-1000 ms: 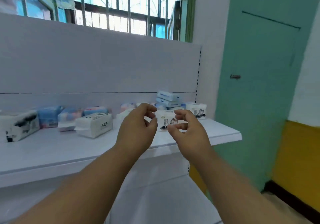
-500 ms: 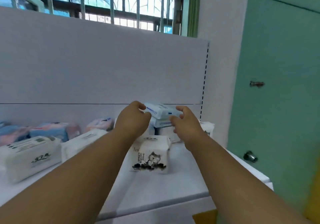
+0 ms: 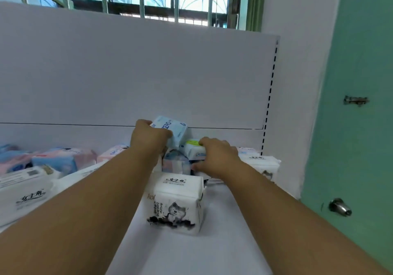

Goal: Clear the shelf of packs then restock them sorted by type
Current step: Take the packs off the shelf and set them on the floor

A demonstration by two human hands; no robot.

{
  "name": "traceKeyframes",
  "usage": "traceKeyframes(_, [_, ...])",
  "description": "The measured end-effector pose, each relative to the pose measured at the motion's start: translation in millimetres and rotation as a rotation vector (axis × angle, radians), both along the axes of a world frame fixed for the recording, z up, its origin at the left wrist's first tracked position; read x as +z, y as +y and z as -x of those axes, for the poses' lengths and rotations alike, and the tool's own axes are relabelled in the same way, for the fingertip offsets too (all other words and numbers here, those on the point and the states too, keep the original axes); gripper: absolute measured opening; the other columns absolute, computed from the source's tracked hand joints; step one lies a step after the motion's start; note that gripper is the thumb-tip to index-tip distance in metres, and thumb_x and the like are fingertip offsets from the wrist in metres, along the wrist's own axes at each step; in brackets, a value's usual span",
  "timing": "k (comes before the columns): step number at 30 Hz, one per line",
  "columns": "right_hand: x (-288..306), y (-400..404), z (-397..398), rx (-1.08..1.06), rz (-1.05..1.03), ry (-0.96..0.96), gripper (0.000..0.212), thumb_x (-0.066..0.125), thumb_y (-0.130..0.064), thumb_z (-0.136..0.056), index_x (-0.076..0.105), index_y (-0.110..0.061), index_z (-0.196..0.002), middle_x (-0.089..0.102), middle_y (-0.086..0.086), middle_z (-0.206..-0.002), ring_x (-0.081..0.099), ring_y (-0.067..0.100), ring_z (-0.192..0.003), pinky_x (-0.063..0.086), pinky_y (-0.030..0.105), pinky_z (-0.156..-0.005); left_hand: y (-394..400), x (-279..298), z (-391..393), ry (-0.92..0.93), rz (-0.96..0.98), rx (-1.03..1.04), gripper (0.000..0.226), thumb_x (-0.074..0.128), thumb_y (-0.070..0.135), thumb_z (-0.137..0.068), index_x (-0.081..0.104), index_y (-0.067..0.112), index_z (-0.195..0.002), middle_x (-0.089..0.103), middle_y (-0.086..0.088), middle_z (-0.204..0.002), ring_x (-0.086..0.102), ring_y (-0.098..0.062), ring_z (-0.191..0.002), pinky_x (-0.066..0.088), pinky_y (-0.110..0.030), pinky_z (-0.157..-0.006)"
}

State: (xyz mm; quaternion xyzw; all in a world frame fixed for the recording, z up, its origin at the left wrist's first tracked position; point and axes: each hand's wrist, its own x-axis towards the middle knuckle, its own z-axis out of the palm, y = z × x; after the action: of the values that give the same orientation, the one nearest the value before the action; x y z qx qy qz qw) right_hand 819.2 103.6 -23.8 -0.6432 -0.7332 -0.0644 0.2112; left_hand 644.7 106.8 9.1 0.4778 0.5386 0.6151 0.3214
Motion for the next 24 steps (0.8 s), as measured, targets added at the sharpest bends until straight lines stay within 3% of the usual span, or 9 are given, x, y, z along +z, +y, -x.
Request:
traceKeyframes(2, [-5, 7, 4, -0.015, -0.088, -0.086, 0.051, 0.071, -0.049, -0.076, 0.052, -0.026, -0.118, 0.058, 0.002, -0.112, 0.054, 0.029, -0.106, 0.04, 0.04, -0.086, -2, 0, 3, -0.017, -0.017, -0.012, 0.049, 0.073, 0.004, -0.077, 0.047, 0.013, -0.118, 0.061, -0.011, -0.106, 0.065, -0.025, -0.081, 0.06, -0.039, -0.066])
traceKeyframes(4, [-4, 9, 4, -0.035, -0.231, -0.001, 0.032, 0.063, -0.043, -0.085, 0.056, -0.022, -0.107, 0.062, 0.003, -0.103, 0.058, 0.029, -0.097, 0.042, 0.038, -0.083, -8, 3, 6, -0.038, -0.05, -0.015, 0.048, 0.073, 0.002, -0.078, 0.045, 0.019, -0.114, 0.06, -0.006, -0.103, 0.065, -0.023, -0.086, 0.061, -0.04, -0.073])
traceKeyframes(8, [14, -19, 12, 0.087, -0.341, 0.673, 0.025, 0.055, -0.041, -0.097, 0.054, -0.016, -0.094, 0.058, -0.005, -0.082, 0.055, 0.013, -0.072, 0.042, 0.026, -0.059, -34, 9, 15, -0.092, -0.165, -0.039, 0.056, 0.073, -0.001, -0.077, 0.043, 0.027, -0.116, 0.062, -0.001, -0.107, 0.066, -0.02, -0.094, 0.061, -0.037, -0.076])
traceKeyframes(10, [27, -39, 22, 0.1, -0.355, 0.959, 0.028, 0.052, -0.042, -0.098, 0.053, -0.014, -0.093, 0.058, -0.005, -0.081, 0.056, 0.011, -0.071, 0.043, 0.024, -0.053, -51, 11, 24, -0.122, -0.225, -0.039, 0.062, 0.074, -0.002, -0.076, 0.042, 0.031, -0.118, 0.061, 0.002, -0.107, 0.065, -0.016, -0.096, 0.061, -0.032, -0.074])
traceKeyframes(14, [45, -86, 51, 0.139, -0.278, 1.384, 0.031, 0.044, -0.041, -0.102, 0.055, -0.013, -0.096, 0.066, 0.005, -0.093, 0.066, 0.02, -0.081, 0.059, 0.035, -0.066, -95, 14, 48, -0.215, -0.275, -0.091, 0.069, 0.074, -0.003, -0.078, 0.04, 0.035, -0.124, 0.061, 0.004, -0.105, 0.065, -0.014, -0.094, 0.06, -0.03, -0.07])
traceKeyframes(18, [48, -134, 99, 0.147, -0.227, 1.446, 0.031, 0.044, -0.043, -0.101, 0.057, -0.015, -0.1, 0.068, 0.006, -0.098, 0.067, 0.022, -0.084, 0.057, 0.033, -0.067, -141, 5, 83, -0.25, -0.309, -0.131, 0.068, 0.071, -0.006, -0.079, 0.044, 0.035, -0.125, 0.062, 0.007, -0.106, 0.066, -0.014, -0.095, 0.059, -0.033, -0.076])
traceKeyframes(22, [34, -172, 154, 0.224, -0.195, 1.316, 0.034, 0.068, -0.04, -0.089, 0.06, -0.014, -0.11, 0.07, 0.004, -0.1, 0.069, 0.015, -0.083, 0.054, 0.024, -0.057, -188, -12, 135, -0.366, -0.3, -0.129, 0.057, 0.07, -0.002, -0.084, 0.047, 0.034, -0.121, 0.063, 0.001, -0.113, 0.067, -0.02, -0.102, 0.06, -0.039, -0.08])
traceKeyframes(24, [28, -190, 182, 0.265, -0.161, 1.282, 0.035, 0.072, -0.037, -0.086, 0.061, -0.014, -0.11, 0.07, 0.003, -0.1, 0.069, 0.014, -0.084, 0.054, 0.024, -0.058, -217, -20, 163, -0.417, -0.299, -0.076, 0.045, 0.066, 0.006, -0.09, 0.048, 0.032, -0.123, 0.063, 0.001, -0.115, 0.068, -0.02, -0.102, 0.06, -0.039, -0.081])
